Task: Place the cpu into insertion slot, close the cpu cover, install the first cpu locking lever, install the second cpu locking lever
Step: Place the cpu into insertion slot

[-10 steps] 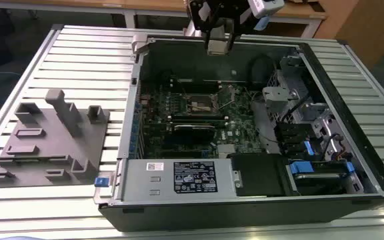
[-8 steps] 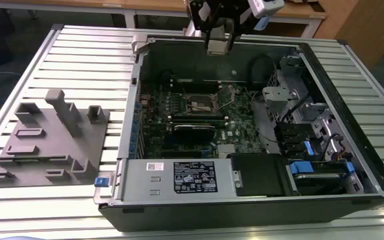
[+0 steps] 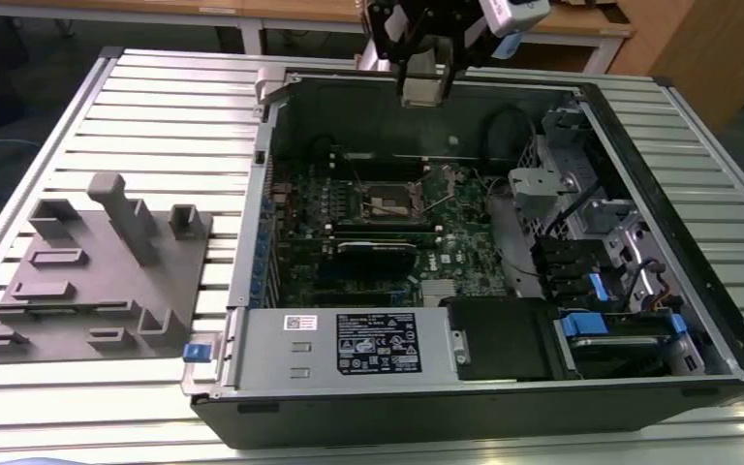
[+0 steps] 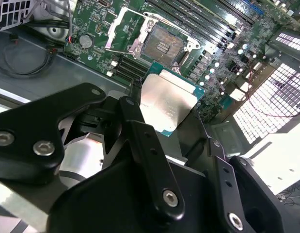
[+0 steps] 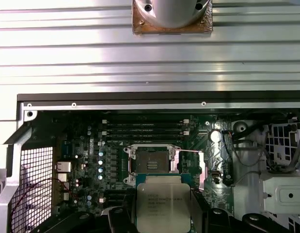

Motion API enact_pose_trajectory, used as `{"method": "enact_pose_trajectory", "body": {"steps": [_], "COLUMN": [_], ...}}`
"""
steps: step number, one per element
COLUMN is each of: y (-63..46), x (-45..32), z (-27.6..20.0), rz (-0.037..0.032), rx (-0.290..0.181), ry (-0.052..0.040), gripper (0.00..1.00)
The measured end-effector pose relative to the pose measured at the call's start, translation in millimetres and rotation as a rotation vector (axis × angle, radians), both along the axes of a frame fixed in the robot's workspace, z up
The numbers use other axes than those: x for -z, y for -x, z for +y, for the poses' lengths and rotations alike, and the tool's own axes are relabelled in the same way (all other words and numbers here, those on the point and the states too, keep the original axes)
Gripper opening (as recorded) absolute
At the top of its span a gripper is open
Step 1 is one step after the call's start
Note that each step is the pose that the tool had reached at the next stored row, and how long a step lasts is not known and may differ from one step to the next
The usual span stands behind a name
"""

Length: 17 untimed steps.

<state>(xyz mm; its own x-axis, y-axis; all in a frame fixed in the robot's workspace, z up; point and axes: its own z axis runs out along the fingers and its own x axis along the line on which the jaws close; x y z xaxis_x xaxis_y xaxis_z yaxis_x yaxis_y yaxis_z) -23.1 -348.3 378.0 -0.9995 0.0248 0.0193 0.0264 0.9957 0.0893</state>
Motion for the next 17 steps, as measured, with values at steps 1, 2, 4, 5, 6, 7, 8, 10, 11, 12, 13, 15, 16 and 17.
{"method": "enact_pose_trajectory", "body": {"steps": [1, 2, 4, 5, 6, 7, 8, 10, 11, 12, 13, 15, 16, 17], "y": [0.0, 0.0, 0.0, 0.0, 0.0, 0.0, 0.0, 0.0, 0.0, 0.0, 0.0, 0.0, 0.0, 0.0], "x": [0.3, 0.4, 0.6, 1.1, 1.4, 1.7, 1.8, 2.1, 2.4, 2.4, 2.4, 2.5, 2.5, 2.5], "z": [0.0, 0.0, 0.0, 0.0, 0.0, 0.0, 0.0, 0.0, 0.0, 0.0, 0.0, 0.0, 0.0, 0.0], "rz": [0.0, 0.0, 0.0, -0.0001, 0.0, 0.0, 0.0, 0.0, 0.0, 0.0, 0.0, 0.0, 0.0, 0.0], "rx": [0.0, 0.0, 0.0, 0.0, 0.0, 0.0, 0.0, 0.0, 0.0, 0.0, 0.0, 0.0, 0.0, 0.0], "ry": [0.0, 0.0, -0.0001, -0.0002, -0.0001, 0.0, 0.0001, 0.0, 0.0, 0.0, 0.0, 0.0, 0.0, 0.0], "gripper": [0.54, 0.54, 0.54, 0.54, 0.54, 0.54, 0.54, 0.54, 0.54, 0.54, 0.54, 0.54, 0.54, 0.54]}}
